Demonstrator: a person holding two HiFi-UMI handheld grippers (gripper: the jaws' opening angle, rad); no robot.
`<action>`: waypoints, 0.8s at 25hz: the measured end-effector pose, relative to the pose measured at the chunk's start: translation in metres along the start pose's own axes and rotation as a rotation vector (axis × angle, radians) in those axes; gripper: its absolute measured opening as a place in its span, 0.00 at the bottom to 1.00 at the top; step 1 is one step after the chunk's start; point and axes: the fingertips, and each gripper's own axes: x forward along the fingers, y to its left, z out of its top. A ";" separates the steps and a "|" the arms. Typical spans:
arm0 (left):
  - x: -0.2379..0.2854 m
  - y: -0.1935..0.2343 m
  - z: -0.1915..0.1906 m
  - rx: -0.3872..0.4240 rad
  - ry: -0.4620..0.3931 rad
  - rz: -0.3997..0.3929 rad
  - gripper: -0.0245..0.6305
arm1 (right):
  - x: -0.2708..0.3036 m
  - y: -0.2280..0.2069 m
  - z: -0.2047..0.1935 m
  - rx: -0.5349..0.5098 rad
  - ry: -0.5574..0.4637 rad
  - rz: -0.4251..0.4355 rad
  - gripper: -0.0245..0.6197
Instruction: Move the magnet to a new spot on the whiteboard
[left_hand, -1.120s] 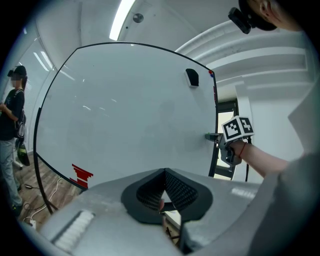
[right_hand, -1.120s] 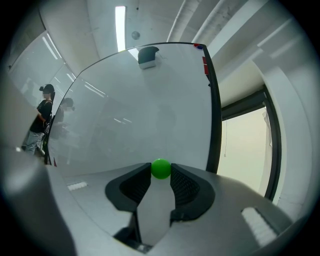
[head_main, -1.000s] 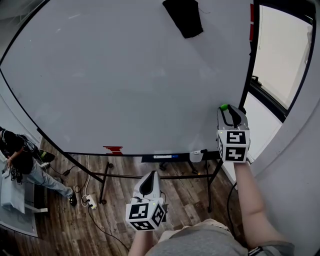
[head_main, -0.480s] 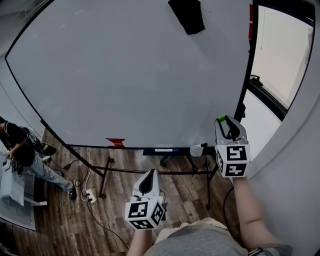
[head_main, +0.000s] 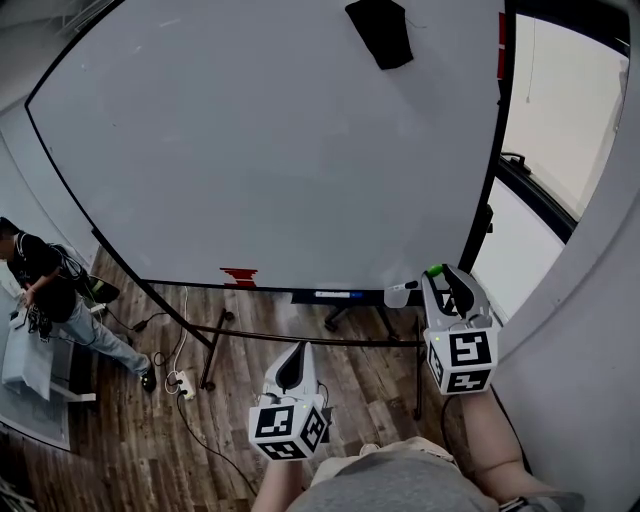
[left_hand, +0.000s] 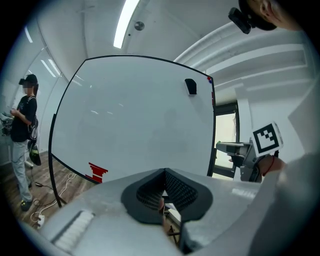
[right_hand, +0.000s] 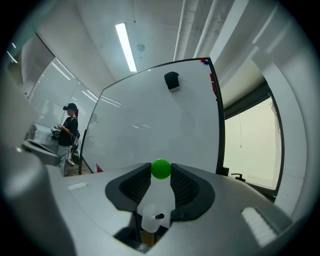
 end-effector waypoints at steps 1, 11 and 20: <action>-0.002 0.001 0.000 -0.001 -0.003 0.004 0.04 | -0.004 0.004 -0.001 0.001 -0.001 0.009 0.23; -0.014 0.005 0.002 -0.013 -0.018 0.035 0.04 | -0.020 0.032 -0.009 0.053 0.004 0.074 0.23; -0.023 0.031 0.001 -0.036 -0.004 0.080 0.04 | 0.000 0.061 0.003 0.051 -0.003 0.127 0.23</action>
